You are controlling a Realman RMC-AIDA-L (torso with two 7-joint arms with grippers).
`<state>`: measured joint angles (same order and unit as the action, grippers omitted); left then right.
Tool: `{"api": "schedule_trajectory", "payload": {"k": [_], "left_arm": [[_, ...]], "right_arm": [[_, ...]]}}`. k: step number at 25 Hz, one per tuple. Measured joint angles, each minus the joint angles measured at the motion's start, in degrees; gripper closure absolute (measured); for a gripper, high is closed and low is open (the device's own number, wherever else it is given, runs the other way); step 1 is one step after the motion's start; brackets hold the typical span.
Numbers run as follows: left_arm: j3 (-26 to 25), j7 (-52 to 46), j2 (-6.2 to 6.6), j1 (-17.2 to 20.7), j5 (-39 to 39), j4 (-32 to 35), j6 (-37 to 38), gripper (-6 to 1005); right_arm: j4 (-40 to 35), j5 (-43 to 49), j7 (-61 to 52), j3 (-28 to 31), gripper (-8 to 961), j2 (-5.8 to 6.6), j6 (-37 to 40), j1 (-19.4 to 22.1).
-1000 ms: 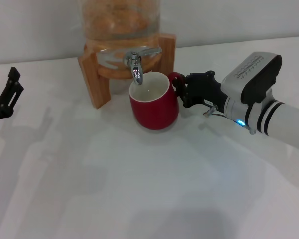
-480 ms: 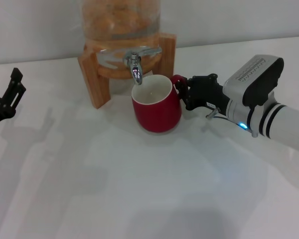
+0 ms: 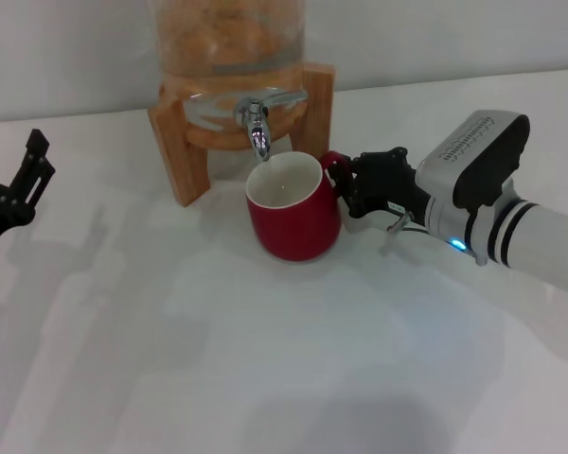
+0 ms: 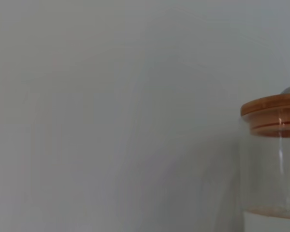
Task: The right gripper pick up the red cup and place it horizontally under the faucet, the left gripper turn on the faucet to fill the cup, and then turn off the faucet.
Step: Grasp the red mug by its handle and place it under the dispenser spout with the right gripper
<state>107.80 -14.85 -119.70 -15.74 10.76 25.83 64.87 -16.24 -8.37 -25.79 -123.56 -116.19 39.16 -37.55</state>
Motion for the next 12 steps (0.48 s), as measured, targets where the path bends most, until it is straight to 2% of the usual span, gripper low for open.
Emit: {"api": "schedule_trajectory", "payload": {"k": [12], "left_arm": [[0.0,0.0,0.0,0.0,0.1,-0.1,0.0,195]], "right_arm": [[-0.1,0.0,0.0,-1.4,841,0.0,-0.2,-0.3]]}}
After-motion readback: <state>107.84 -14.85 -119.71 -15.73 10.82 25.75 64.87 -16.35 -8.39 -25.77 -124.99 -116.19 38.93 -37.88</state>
